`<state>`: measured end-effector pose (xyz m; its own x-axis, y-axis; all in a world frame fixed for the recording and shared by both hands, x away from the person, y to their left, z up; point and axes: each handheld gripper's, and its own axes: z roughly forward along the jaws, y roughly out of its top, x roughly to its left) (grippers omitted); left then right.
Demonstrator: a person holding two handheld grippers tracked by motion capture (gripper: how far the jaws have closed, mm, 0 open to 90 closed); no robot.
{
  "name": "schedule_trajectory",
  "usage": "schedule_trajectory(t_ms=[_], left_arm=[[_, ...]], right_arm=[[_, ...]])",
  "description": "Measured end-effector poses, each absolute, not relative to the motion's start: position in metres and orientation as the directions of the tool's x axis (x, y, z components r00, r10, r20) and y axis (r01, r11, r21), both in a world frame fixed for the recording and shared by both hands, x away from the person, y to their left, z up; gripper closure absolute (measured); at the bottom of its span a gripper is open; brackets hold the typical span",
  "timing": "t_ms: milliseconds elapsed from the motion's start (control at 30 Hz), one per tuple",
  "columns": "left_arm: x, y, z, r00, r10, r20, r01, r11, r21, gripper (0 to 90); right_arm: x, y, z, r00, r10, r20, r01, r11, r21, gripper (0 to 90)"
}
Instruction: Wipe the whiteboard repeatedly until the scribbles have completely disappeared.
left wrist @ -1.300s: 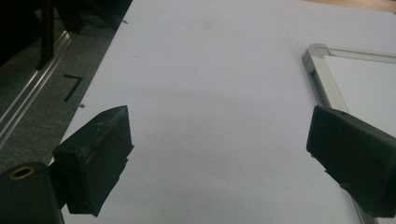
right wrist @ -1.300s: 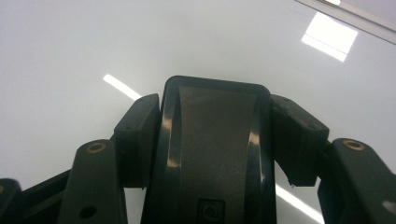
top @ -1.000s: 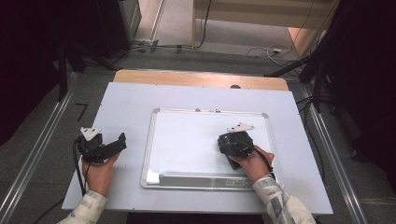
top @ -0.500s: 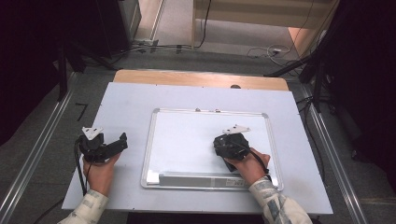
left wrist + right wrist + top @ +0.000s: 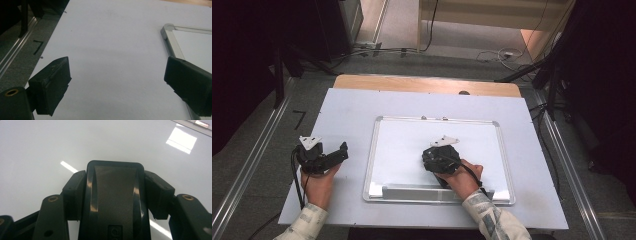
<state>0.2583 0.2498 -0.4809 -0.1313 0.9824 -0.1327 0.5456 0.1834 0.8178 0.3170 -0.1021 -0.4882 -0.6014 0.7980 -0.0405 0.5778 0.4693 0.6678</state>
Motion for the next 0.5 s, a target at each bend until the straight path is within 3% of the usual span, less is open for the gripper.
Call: schedule_trajectory(t_ms=[500], left_arm=[[0.2584, 0.2499, -0.481, -0.131, 0.982, -0.133, 0.546, 0.183, 0.817, 7.3]], right_arm=[[0.3159, -0.0937, -0.4896, -0.607, 0.795, -0.016, 0.583, 0.458, 0.671, 37.6]])
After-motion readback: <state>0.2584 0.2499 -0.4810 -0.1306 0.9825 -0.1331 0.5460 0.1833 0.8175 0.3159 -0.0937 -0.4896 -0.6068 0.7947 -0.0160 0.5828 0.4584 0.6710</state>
